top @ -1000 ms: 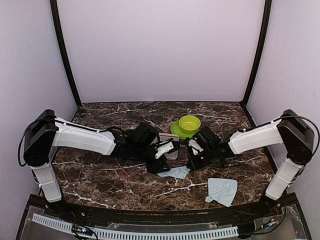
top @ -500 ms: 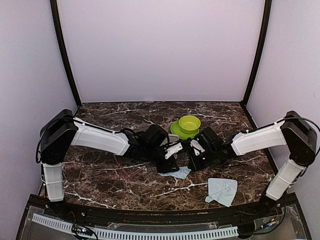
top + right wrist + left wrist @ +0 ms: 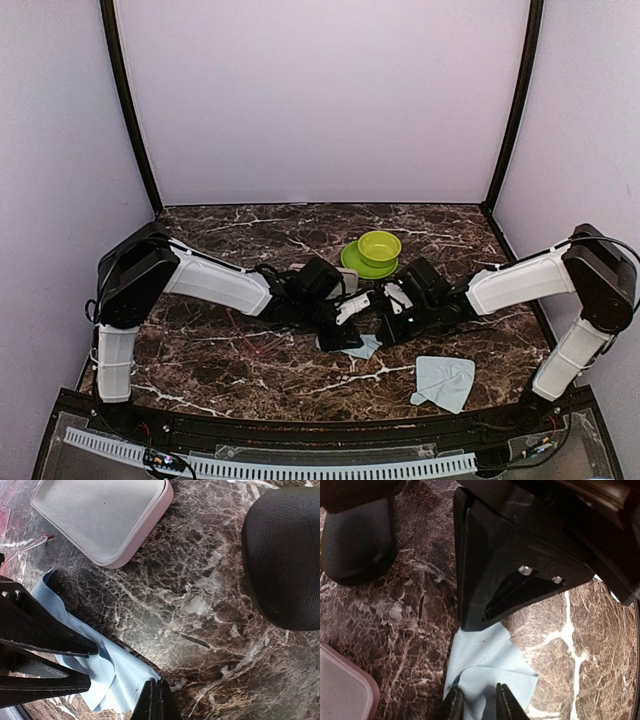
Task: Organize the sunglasses
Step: Pick up the corner of the glasses cleaning cloth from the center of the board.
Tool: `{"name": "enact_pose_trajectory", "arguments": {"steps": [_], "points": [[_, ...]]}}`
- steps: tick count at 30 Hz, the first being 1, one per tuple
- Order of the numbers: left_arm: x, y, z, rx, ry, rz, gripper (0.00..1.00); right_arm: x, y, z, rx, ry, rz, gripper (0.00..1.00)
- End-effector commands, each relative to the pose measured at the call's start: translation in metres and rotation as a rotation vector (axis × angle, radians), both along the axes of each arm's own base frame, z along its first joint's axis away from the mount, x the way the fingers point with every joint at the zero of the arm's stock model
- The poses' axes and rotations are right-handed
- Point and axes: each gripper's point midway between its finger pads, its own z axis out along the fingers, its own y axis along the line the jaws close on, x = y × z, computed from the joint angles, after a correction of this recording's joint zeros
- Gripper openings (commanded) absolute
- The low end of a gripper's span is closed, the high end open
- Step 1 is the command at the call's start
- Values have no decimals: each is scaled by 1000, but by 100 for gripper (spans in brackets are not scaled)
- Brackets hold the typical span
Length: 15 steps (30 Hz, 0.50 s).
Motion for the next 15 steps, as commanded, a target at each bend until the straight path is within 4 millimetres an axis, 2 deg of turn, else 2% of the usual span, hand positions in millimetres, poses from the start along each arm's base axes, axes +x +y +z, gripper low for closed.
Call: {"name": "enact_pose_trajectory", "arguments": {"steps": [1,15], "points": [[-1,-13,17,-64,0,-14,24,3,3,9,40,-20,-6,0],[-2,-13,16,-60,13,-13,10,3,0,6,30,-16,-13,0]]}}
